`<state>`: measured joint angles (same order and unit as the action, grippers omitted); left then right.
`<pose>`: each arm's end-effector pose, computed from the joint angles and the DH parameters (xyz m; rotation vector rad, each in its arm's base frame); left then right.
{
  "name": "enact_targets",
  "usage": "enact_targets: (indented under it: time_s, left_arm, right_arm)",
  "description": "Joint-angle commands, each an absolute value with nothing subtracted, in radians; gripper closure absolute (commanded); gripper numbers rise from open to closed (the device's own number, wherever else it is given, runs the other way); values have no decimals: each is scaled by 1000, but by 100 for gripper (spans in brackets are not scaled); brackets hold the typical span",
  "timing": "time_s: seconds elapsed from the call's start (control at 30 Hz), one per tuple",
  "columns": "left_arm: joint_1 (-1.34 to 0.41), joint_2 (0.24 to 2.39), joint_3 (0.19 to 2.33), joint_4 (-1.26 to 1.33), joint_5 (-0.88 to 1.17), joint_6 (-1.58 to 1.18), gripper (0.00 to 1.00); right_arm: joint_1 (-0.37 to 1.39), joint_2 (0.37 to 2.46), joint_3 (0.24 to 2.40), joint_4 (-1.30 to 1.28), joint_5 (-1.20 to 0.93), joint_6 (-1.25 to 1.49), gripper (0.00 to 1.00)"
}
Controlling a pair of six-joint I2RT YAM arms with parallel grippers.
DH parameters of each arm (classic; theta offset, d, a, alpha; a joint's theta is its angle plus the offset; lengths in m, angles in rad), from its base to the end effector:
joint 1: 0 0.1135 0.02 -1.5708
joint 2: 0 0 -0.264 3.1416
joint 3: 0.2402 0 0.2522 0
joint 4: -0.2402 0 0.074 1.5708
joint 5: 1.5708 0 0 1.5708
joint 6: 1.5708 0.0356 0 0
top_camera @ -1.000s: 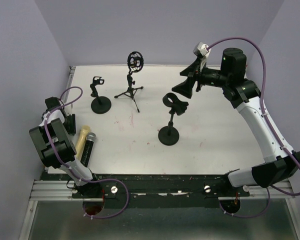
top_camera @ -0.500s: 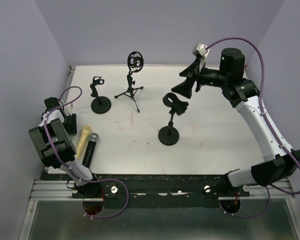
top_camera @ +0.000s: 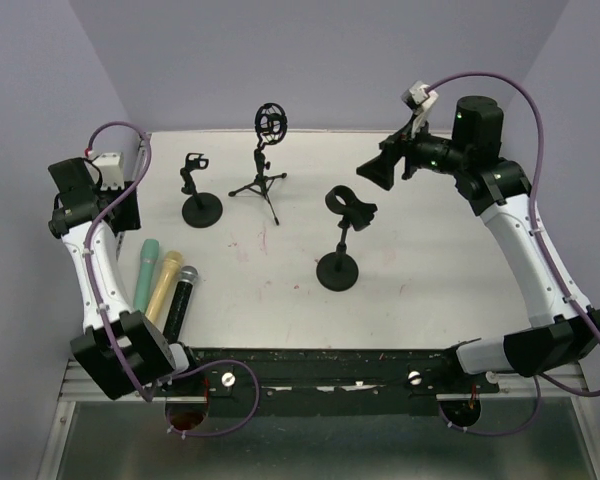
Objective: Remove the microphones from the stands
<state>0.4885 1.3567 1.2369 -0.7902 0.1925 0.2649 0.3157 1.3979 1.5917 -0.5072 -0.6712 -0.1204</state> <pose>0.2515 0.1259 0.3158 -0.1933 2.4519 0.0894 0.2786 0.1143 0.4482 -0.8470 1.6823 0.7632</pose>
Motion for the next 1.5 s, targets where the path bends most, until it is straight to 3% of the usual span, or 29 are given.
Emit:
enact_targets:
  time_s: [0.0, 0.13, 0.3, 0.57, 0.8, 1.1, 1.2, 1.47]
  left_arm:
    - [427, 1223, 1311, -799, 516, 246, 38]
    - [324, 1135, 1272, -656, 750, 171, 41]
    - [56, 1109, 1245, -578, 752, 202, 35]
    - [-187, 1134, 1154, -448, 758, 104, 32]
    - [-327, 1071, 896, -5, 828, 74, 31]
    - [-505, 1353, 865, 403, 871, 18, 30]
    - [-529, 1432, 836, 555, 922, 6, 30]
    - [-601, 1615, 891, 589, 956, 26, 37]
  right_arm:
    - [198, 1361, 1571, -567, -675, -12, 1]
    - [190, 1344, 1588, -580, -914, -116, 0]
    - [221, 1426, 1693, -759, -1014, -236, 0]
    - [406, 1491, 1778, -933, -809, -388, 0]
    - [482, 1534, 1770, -914, -606, -368, 1]
    - [482, 1548, 1793, -979, -531, -354, 38]
    - [483, 1516, 1764, -974, -534, -337, 42]
    - [477, 1491, 1750, -930, -491, -290, 43]
